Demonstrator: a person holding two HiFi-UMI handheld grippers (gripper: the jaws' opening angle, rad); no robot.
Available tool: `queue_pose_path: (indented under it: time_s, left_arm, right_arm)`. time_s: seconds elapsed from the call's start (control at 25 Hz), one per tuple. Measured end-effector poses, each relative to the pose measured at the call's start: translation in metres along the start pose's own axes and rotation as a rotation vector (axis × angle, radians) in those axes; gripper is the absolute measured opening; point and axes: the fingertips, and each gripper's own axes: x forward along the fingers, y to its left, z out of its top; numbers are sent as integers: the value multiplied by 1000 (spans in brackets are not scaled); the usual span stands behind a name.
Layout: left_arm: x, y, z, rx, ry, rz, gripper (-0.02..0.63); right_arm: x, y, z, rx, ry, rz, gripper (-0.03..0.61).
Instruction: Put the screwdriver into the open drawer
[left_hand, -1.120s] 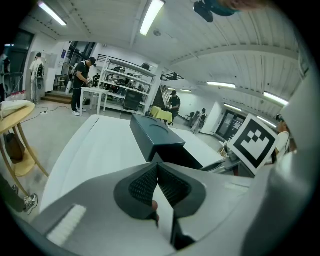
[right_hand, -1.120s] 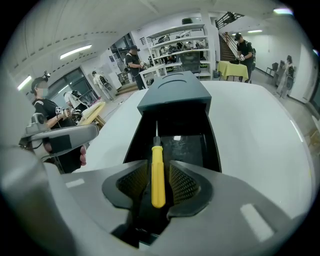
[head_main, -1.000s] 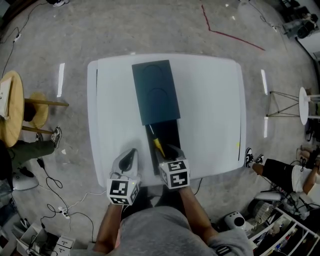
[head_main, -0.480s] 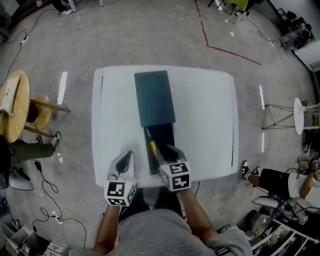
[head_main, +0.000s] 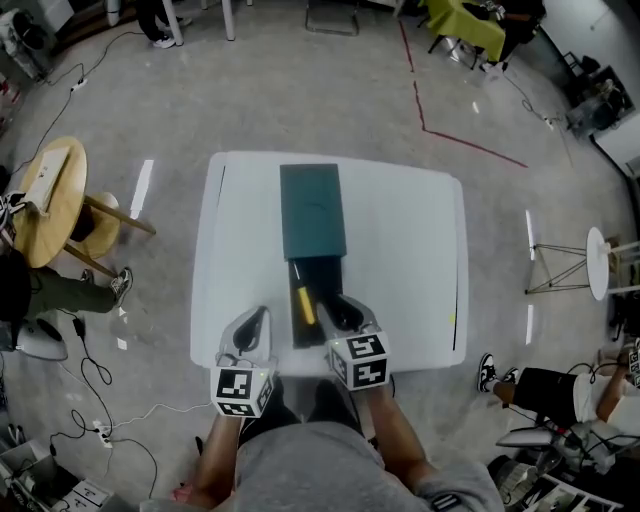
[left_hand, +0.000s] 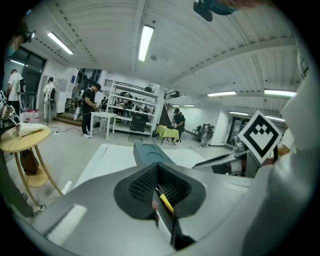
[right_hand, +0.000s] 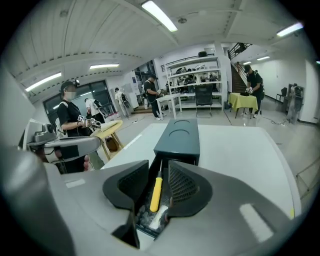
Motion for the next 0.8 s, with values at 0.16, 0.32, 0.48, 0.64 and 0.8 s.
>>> queue_pose_path:
  time_s: [0.16,0.32,0.48,0.64,0.8]
  left_arm:
    - [-16,-12,11,1,-43,35,12]
    - [-36,-21,29,16,-101,60,12]
    - [-50,-37,46,42,-151,80,12]
    - [-63,-54,56,66,-188,96,12]
    - [-73,-70,64,81,-224,118,12]
  right_arm:
    - [-26,0,18,-51,-88,12,126]
    - [-52,5,32,-101,-158,17,122]
    - [-75,2,42,-128,-225,23,117]
    - [-98,1,49,-153,-288,32,103]
    - [-120,-2,57,-184,-363,48,92]
